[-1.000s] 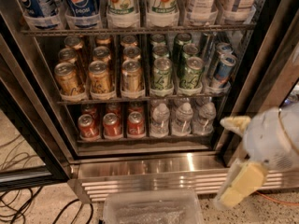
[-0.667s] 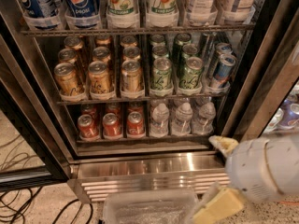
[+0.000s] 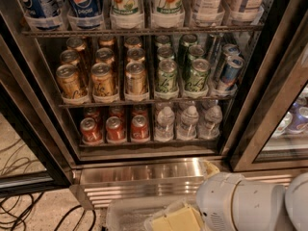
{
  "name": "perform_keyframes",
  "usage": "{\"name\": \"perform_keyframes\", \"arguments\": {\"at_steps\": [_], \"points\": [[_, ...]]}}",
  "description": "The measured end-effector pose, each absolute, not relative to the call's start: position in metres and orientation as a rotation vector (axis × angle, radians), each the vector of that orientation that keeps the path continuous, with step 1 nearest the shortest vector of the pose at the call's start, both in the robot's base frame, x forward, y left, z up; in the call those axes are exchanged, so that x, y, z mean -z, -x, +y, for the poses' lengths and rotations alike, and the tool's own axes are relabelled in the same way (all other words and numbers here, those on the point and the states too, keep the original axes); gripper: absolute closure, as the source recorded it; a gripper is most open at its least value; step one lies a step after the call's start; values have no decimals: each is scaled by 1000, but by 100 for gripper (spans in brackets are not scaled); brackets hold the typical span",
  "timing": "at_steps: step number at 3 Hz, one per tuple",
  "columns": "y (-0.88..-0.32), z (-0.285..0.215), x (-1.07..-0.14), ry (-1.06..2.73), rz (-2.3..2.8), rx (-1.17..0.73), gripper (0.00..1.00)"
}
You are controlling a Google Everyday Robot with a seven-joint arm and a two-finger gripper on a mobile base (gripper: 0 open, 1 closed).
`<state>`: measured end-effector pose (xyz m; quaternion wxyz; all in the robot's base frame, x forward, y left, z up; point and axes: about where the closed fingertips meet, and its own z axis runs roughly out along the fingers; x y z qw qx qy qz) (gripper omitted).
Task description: Pick redbull can from middle shelf of fridge
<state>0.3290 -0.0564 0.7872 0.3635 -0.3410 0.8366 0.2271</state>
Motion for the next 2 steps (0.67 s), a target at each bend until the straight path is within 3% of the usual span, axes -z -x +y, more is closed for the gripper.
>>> {"name": "perform_keyframes", "arguments": {"at_steps": [2], "points": [[-346,-60,-793,797,2139,-543,0]]}}
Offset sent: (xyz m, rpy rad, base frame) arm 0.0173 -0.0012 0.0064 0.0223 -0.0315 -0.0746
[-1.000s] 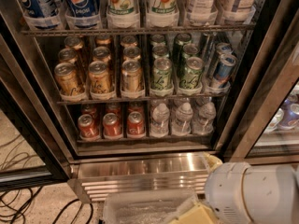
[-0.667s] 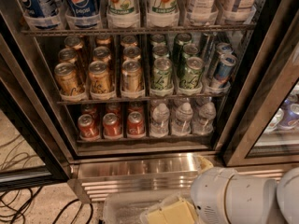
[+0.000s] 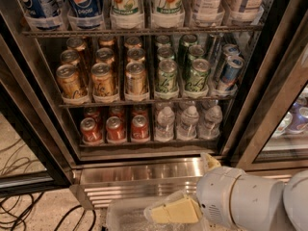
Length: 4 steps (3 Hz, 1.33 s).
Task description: Pick redbull can from middle shelf of fridge
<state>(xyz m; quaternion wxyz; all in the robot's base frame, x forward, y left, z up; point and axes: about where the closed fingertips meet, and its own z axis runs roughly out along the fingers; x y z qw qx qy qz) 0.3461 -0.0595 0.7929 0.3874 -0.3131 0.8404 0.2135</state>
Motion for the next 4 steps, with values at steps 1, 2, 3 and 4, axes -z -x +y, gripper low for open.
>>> {"name": "perform_keyframes", "arguments": {"at_steps": [1,2,3,4], "points": [[-361,-62,-800,763,2085,-491,0],[-393,-74,-821,673,1979,-402,0],[-427,-92,-850,571,1864,-327,0],[-440,-105,-874,521,1755,-296,0]]}}
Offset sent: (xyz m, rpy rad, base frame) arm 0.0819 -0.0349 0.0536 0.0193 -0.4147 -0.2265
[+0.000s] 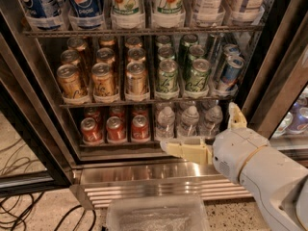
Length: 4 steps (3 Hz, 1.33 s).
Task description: Pick redbull can from middle shelf of fridge
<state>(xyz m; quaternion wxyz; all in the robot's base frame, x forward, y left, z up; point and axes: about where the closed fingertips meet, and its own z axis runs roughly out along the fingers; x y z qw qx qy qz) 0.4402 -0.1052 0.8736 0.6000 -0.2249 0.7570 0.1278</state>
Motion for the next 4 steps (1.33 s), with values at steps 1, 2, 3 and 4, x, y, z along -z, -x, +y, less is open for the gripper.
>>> {"name": "perform_keyframes", "arguments": {"at_steps": [1,2,3,4], "points": [[-434,-106,-889,557,1696,-267,0],[-433,-110,-908,599,1643,-164,0],[-444,-125,-915,589,1626,-87,0],[-449,-135,-911,537,1632,-108,3]]}}
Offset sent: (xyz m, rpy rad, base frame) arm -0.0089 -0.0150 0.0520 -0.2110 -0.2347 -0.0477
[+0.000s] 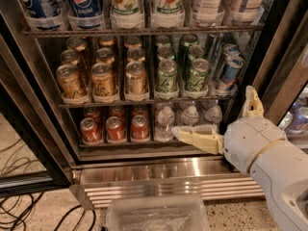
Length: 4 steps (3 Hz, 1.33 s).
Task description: Pick redbull can from middle shelf of fridge
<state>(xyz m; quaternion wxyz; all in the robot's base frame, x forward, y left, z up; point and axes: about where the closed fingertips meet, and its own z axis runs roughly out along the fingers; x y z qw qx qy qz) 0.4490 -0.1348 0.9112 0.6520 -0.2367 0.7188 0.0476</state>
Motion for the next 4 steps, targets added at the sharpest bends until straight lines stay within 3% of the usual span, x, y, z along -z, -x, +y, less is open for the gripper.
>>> {"name": "perform_keyframes", "arguments": {"at_steps": [2,4], "points": [[-453,-120,-897,497,1634,-244,13],[-485,-121,-908,451,1592,-221,14]]}}
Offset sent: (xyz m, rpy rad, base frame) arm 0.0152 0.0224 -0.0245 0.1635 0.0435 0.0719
